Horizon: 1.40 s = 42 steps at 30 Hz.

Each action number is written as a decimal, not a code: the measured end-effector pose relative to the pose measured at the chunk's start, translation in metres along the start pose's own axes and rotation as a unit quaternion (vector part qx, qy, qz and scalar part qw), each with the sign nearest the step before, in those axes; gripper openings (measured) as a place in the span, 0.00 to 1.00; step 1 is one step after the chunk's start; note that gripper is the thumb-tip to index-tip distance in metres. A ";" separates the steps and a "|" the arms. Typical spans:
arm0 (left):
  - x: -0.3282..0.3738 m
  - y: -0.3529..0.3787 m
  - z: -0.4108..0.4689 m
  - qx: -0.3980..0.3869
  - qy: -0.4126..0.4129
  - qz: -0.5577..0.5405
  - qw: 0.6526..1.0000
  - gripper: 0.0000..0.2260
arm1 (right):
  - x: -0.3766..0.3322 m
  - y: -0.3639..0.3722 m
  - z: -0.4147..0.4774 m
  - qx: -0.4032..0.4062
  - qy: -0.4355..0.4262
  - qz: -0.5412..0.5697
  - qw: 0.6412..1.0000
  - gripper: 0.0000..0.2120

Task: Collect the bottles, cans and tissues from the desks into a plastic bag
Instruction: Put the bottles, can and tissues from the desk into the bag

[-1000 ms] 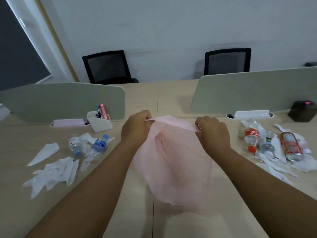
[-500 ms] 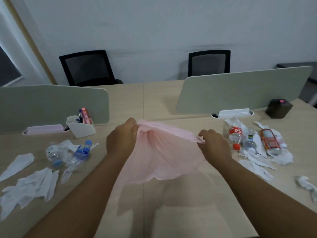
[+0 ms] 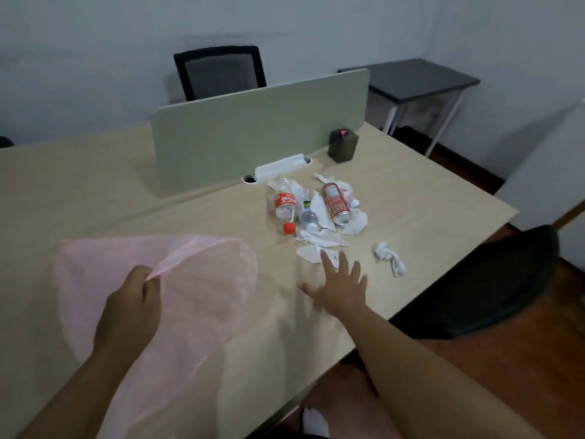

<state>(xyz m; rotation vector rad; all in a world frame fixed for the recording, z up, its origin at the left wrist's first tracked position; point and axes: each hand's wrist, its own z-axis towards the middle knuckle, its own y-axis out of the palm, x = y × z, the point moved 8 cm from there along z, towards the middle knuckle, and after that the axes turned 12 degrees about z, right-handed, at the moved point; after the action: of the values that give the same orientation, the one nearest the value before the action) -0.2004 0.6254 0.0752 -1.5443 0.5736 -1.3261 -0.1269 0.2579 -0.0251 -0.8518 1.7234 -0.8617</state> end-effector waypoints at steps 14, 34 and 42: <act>0.072 0.117 0.045 -0.076 -0.095 -0.014 0.992 0.10 | 0.099 -0.011 0.107 0.052 -0.027 -0.012 0.998 0.43; 0.071 0.087 0.064 -0.053 -0.125 -0.084 0.987 0.11 | -0.081 0.030 0.044 0.082 -0.430 0.075 0.896 0.02; 0.047 0.031 0.064 -0.028 -0.076 -0.115 0.990 0.12 | -0.193 0.095 -0.003 -0.167 -0.364 0.054 0.915 0.39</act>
<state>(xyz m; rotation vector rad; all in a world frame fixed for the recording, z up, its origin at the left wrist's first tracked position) -0.1201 0.5967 0.0749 -1.7815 0.3469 -1.3580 -0.0934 0.4705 -0.0180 -1.1162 1.2353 -0.1165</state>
